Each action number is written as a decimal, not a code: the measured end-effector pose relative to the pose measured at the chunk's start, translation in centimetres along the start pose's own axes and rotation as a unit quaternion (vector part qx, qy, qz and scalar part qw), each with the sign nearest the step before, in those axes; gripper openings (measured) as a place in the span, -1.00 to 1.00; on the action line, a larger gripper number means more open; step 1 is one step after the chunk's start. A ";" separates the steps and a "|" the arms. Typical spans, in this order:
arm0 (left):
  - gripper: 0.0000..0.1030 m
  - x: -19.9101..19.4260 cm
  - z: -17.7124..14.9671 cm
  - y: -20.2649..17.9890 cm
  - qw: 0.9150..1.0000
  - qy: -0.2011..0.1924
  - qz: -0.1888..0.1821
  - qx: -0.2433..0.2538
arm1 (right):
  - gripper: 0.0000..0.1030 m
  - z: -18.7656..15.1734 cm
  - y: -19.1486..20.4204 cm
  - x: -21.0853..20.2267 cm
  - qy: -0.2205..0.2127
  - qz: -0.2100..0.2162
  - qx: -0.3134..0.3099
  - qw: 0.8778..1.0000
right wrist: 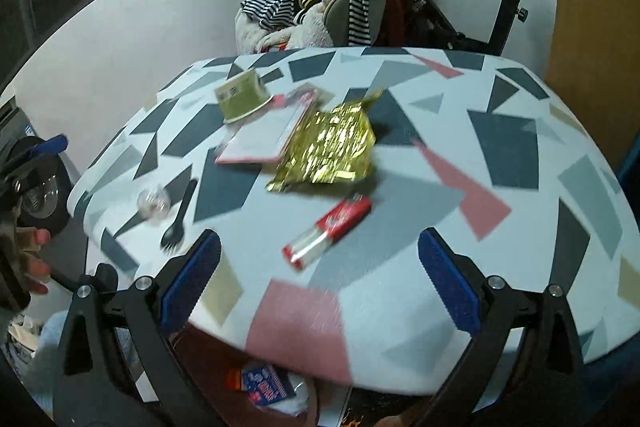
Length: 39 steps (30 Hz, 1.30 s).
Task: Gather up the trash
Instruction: 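Grasp the white-lidded tub with the left gripper while the right gripper grasps the gold foil bag, then carry the gold foil bag to the bin and release it with the right gripper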
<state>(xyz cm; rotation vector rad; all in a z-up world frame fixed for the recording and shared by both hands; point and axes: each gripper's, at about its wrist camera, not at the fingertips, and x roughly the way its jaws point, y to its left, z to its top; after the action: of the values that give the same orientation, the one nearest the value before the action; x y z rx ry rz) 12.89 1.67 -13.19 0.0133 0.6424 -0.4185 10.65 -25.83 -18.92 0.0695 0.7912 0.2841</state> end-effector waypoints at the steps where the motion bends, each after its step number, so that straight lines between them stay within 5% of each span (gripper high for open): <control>1: 0.89 1.4 1.1 0.5 1.000 0.008 -0.004 0.001 | 0.89 0.5 -0.2 0.4 0.004 0.000 0.000 1.000; 9: 0.89 12.3 5.8 3.7 0.997 0.073 0.013 -0.038 | 0.89 2.7 -1.7 3.2 0.017 -0.020 0.020 0.999; 17: 0.89 21.7 7.5 6.6 0.987 0.129 0.040 -0.089 | 0.88 4.3 -4.3 5.5 0.023 0.009 0.059 0.998; 21: 0.88 24.1 7.8 7.1 0.983 0.143 0.030 -0.107 | 0.67 5.0 -5.0 6.6 0.028 0.033 0.074 0.996; 22: 0.45 24.4 7.8 7.0 0.983 0.149 0.026 -0.105 | 0.66 5.3 -5.2 6.9 0.029 0.037 0.078 0.996; 23: 0.44 24.7 7.8 6.7 0.983 0.156 0.021 -0.095 | 0.62 5.5 -5.3 7.2 0.029 0.042 0.082 0.995; 31: 0.42 20.1 9.5 4.9 0.994 0.097 -0.002 -0.051 | 0.05 7.7 -6.5 11.6 0.049 0.076 0.141 0.986; 34: 0.42 16.8 10.4 3.6 0.998 0.068 -0.008 -0.018 | -0.29 8.1 -6.7 13.0 0.065 0.083 0.153 0.983; 36: 0.42 14.5 10.5 2.8 0.999 0.050 -0.010 -0.004 | -0.68 8.3 -6.6 12.7 0.063 0.076 0.153 0.983; 39: 0.42 11.2 10.1 2.1 0.999 0.029 -0.015 0.003 | -0.69 8.8 -6.3 10.5 0.021 0.047 0.132 0.990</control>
<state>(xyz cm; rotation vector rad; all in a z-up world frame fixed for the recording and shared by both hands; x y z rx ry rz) 27.61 -2.04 -11.90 0.0209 0.6984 -0.4498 25.34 -28.59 -21.10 0.3517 0.8658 0.2688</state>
